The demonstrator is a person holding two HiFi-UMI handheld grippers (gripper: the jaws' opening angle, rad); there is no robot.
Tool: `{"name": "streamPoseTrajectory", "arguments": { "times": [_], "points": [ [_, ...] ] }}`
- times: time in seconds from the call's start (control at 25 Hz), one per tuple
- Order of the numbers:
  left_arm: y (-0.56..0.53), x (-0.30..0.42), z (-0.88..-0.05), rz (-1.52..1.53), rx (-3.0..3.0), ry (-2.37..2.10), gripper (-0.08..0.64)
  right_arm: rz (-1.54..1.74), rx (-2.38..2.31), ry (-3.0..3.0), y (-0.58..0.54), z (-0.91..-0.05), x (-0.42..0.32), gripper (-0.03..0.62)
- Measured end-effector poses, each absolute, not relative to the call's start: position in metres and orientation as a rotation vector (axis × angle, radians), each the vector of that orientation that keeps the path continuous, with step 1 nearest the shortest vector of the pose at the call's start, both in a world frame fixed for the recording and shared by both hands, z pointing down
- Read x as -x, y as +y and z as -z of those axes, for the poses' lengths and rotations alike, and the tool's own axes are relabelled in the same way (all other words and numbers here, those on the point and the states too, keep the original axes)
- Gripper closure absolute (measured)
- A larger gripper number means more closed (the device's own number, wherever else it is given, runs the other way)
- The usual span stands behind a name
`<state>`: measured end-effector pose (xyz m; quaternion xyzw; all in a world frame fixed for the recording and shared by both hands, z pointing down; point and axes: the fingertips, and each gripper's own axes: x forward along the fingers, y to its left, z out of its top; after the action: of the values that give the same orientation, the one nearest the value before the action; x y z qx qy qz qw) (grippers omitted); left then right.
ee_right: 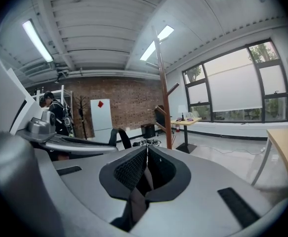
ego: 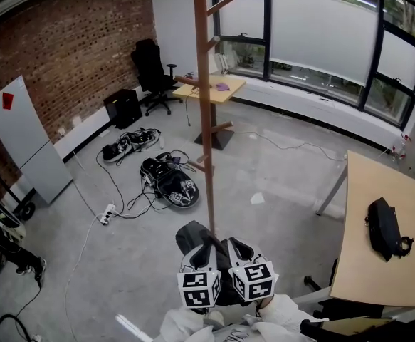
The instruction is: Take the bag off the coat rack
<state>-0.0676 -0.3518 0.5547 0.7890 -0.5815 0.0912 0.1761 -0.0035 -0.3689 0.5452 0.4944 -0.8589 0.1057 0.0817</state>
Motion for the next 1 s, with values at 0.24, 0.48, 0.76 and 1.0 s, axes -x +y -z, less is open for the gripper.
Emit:
{"name": "streamPoseTrajectory", "arguments": {
  "times": [0.24, 0.48, 0.76, 1.0],
  "points": [
    [-0.348, 0.060, -0.549, -0.256, -2.249, -1.643, 0.517, -0.289, -1.477, -2.529, -0.364, -0.548, -0.003, 0.578],
    [-0.346, 0.062, -0.551, -0.269, -2.241, -1.656, 0.517, -0.261, -1.464, -2.541, -0.362, -0.542, -0.002, 0.580],
    [-0.344, 0.065, -0.548, -0.269, -2.218, -1.660, 0.517, -0.262, -1.436, -2.549, -0.359, -0.541, 0.004, 0.580],
    [-0.344, 0.069, -0.547, -0.273, -2.206, -1.659, 0.517, -0.240, -1.437, -2.560, -0.362, -0.536, 0.008, 0.580]
  ]
}}
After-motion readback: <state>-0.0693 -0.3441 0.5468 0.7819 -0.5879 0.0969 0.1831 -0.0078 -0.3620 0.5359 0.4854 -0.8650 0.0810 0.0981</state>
